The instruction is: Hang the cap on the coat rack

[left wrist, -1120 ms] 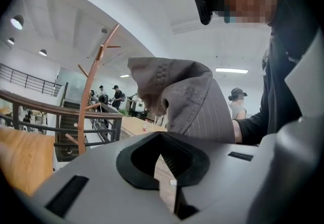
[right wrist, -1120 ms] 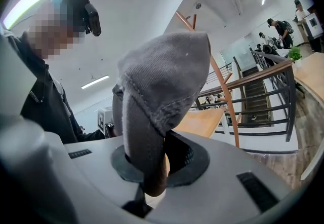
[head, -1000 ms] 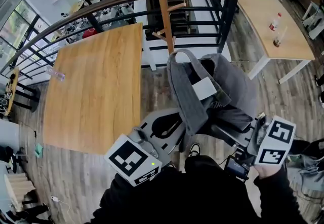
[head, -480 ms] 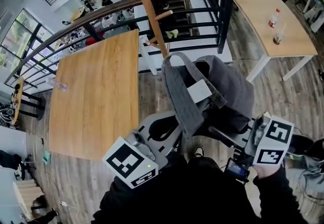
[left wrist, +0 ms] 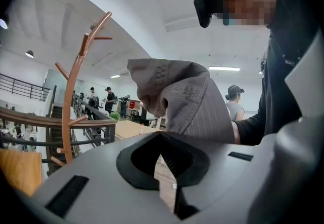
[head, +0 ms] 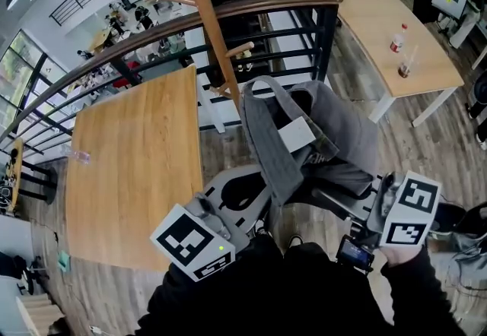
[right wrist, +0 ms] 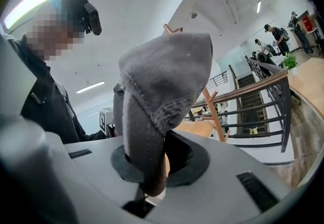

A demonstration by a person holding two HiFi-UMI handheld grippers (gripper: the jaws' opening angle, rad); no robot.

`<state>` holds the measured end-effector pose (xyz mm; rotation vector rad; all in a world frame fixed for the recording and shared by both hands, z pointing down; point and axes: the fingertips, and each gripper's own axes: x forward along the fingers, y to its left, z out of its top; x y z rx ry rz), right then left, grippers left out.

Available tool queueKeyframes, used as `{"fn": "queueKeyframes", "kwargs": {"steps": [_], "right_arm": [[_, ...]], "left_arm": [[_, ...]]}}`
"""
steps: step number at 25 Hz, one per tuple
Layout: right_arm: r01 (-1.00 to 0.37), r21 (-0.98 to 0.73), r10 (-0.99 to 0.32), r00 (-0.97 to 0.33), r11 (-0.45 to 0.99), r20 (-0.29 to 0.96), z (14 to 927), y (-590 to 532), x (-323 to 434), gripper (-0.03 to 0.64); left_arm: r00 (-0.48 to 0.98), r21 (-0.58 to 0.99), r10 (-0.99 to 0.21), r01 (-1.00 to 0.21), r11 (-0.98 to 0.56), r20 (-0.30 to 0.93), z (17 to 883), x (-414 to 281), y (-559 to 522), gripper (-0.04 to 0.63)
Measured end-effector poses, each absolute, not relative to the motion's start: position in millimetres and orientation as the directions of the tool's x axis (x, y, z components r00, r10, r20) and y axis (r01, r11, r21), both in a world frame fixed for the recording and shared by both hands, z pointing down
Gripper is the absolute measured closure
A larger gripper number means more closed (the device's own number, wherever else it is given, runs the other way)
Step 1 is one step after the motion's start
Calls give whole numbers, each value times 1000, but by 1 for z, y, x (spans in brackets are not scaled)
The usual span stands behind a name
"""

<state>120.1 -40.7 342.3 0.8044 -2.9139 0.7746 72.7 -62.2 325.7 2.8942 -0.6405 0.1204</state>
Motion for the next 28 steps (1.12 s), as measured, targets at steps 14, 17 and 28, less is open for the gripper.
{"fn": "queueKeyframes", "kwargs": {"steps": [14, 17, 28], "right_arm": [[-512, -438, -529, -843, 739, 92, 317, -117, 76, 569], [-505, -416, -526, -847, 756, 75, 302, -130, 64, 569], [-384, -382, -440, -895, 841, -71, 252, -152, 47, 569]], "left_arm": [[928, 120, -371, -371, -921, 21, 299, 32, -137, 595], [929, 105, -371, -369, -923, 1, 283, 20, -150, 595], [891, 231, -442, -411, -882, -105, 259, -18, -173, 595]]}}
